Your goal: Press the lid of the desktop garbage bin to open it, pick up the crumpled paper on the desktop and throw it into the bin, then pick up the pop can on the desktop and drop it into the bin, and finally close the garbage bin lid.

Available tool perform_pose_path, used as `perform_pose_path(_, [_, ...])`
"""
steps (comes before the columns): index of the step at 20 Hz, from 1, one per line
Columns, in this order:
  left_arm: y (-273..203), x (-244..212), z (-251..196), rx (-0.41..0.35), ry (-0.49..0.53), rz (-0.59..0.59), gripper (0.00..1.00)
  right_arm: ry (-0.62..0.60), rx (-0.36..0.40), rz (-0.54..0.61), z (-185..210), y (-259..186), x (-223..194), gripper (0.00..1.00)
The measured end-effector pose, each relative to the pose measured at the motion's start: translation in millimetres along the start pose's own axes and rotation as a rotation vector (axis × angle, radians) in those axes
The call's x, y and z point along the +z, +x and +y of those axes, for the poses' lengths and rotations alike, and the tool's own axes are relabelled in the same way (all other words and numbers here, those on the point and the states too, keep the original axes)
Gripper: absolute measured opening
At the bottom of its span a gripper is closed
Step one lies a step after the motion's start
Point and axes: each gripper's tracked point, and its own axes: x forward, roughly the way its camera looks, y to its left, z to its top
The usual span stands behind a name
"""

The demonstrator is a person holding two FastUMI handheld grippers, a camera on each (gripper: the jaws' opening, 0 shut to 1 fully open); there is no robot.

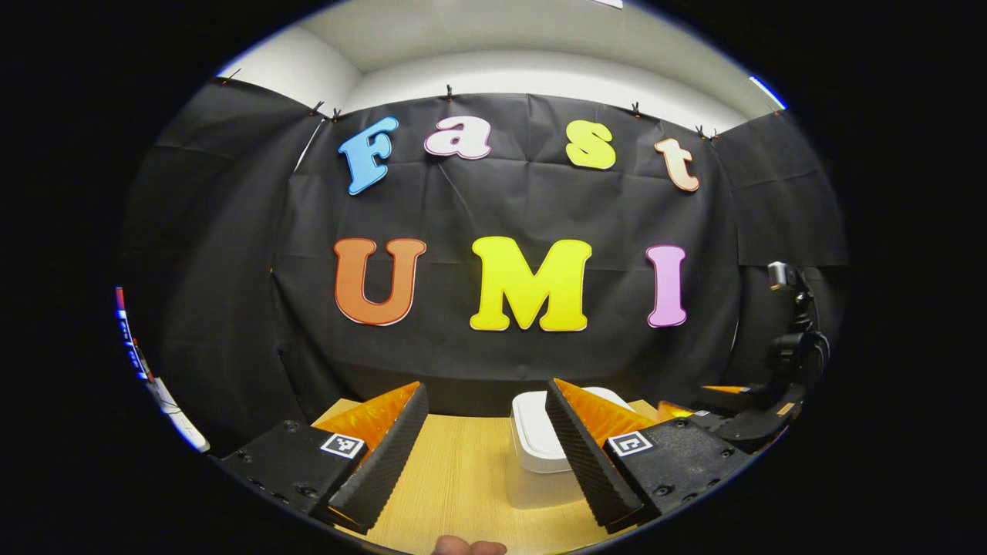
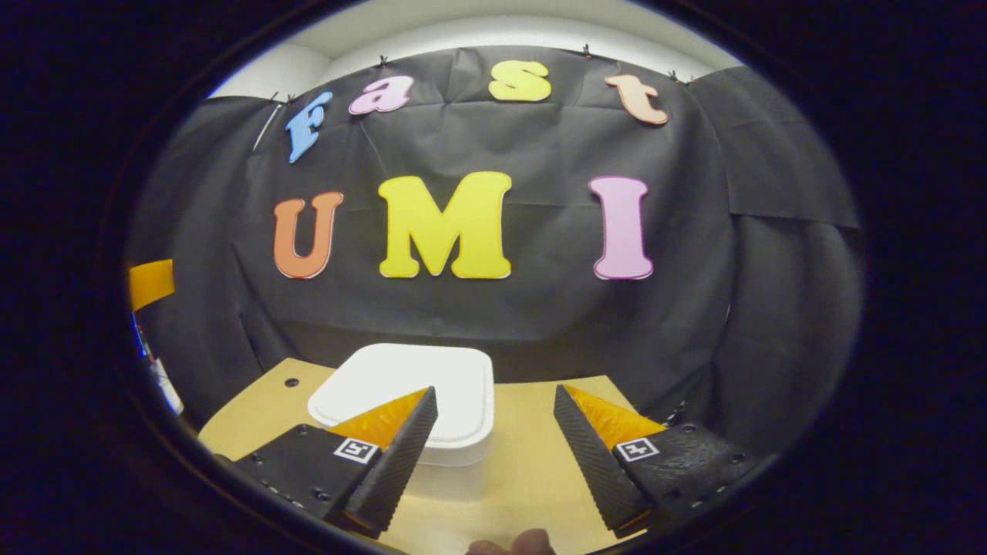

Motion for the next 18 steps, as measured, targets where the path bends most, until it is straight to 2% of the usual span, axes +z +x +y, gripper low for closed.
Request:
perform_pose_path(1, [-1, 1, 1, 0.000, -0.004, -0.003, 0.98, -0.019, -0.011, -0.018, -12, -8, 10, 0.95])
perform_pose_path(4, [-2, 4, 1, -0.001, -0.002, -0.018, 0.98, -0.071, -0.019, -0.109, -14, -40, 40, 0.95])
perform_pose_path(5, [-1, 7, 0, -0.001, 0.005, -0.023, 0.98, -0.073, -0.018, -0.135, -10, -51, 50, 0.95])
perform_pose_path(8, [-3, 15, 3, 0.005, 0.005, -0.049, 0.98, -0.040, 0.044, -0.209, 23, -77, 76, 0.95])
perform_pose_path(10, [-4, 18, 1, 0.000, -0.003, -0.057, 0.98, -0.046, 0.063, -0.232, 36, -86, 83, 0.93])
perform_pose_path(13, [-8, 18, 2, 0.004, 0.003, -0.066, 0.98, -0.040, 0.082, -0.234, 51, -94, 78, 0.96])
perform_pose_path(16, [-12, 15, 1, 0.011, -0.002, -0.071, 0.98, -0.057, 0.080, -0.257, 56, -97, 82, 0.98])
perform_pose_path(18, [-13, 15, 3, 0.012, -0.005, -0.070, 0.98, -0.050, 0.080, -0.264, 56, -99, 83, 0.95])
